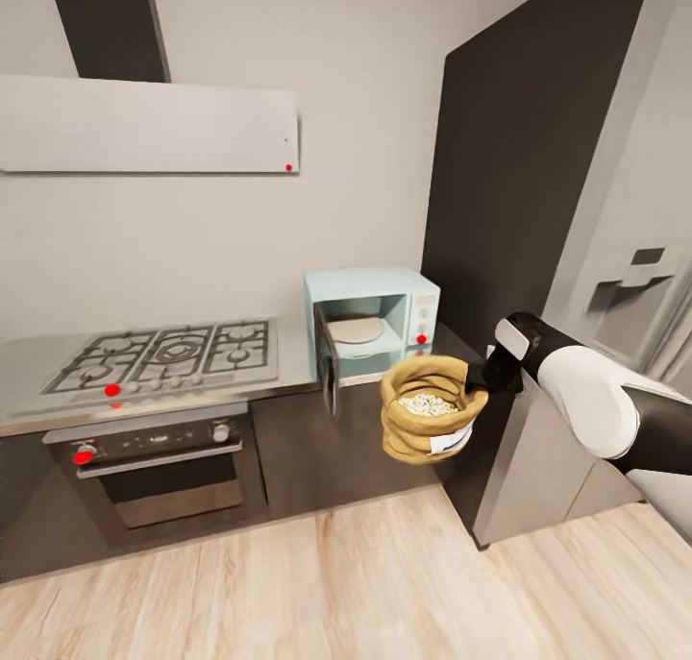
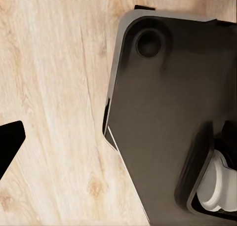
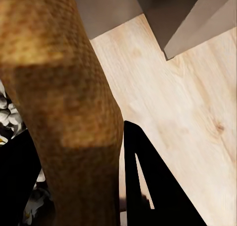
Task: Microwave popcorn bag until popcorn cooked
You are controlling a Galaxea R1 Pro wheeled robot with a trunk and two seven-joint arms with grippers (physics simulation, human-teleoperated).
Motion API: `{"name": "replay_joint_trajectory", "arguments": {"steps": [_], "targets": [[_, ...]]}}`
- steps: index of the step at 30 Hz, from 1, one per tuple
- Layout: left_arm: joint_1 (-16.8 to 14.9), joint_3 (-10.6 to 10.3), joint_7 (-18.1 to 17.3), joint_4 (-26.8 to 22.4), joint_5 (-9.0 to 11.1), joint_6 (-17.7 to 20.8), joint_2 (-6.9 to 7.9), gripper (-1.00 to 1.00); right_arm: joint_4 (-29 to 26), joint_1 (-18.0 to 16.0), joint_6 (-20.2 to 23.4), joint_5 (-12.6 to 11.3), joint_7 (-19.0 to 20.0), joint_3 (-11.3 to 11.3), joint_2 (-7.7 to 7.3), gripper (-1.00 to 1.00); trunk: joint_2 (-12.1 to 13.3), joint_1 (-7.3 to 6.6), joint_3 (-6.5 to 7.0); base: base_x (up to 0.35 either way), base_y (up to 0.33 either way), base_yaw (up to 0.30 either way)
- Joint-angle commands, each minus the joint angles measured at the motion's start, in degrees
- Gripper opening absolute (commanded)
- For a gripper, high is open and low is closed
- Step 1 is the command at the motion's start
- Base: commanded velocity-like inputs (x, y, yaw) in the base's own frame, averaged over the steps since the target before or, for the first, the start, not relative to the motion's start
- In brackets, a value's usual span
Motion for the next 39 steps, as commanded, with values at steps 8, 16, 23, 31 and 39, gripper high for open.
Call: {"name": "replay_joint_trajectory", "arguments": {"steps": [8, 16, 23, 31, 39], "targets": [[0.0, 0.2, 0.1, 0.0, 0.1, -0.1, -0.01, 1.00, -0.1, 0.0, 0.2, 0.0, -0.4, -0.6, 0.06, -1.00, -0.1, 0.05, -0.13, 0.238, -0.270, 0.238], [0.0, 0.2, 0.1, 0.0, 0.1, 0.0, -0.01, 1.00, 0.2, 0.0, 0.2, 0.0, -0.4, -0.7, 0.07, -1.00, -0.1, 0.05, -0.21, 0.238, -0.270, 0.065], [0.0, 0.2, 0.1, 0.0, 0.1, -0.1, 0.02, 1.00, 0.3, 0.0, 0.3, 0.0, -0.4, -0.9, 0.04, -1.00, -0.1, 0.05, -0.39, 0.238, -0.270, 0.138], [0.0, 0.2, 0.1, 0.0, 0.1, -0.1, 0.05, 1.00, 0.5, 0.0, 0.3, 0.0, -0.4, -0.9, 0.06, -1.00, -0.1, 0.05, -0.40, 0.128, -0.144, 0.016], [0.0, 0.2, 0.1, 0.0, 0.1, -0.2, 0.05, 1.00, 0.6, 0.0, 0.3, 0.0, -0.4, -1.5, 0.24, -1.00, -0.1, 0.05, -0.40, 0.001, -0.001, 0.000]]}}
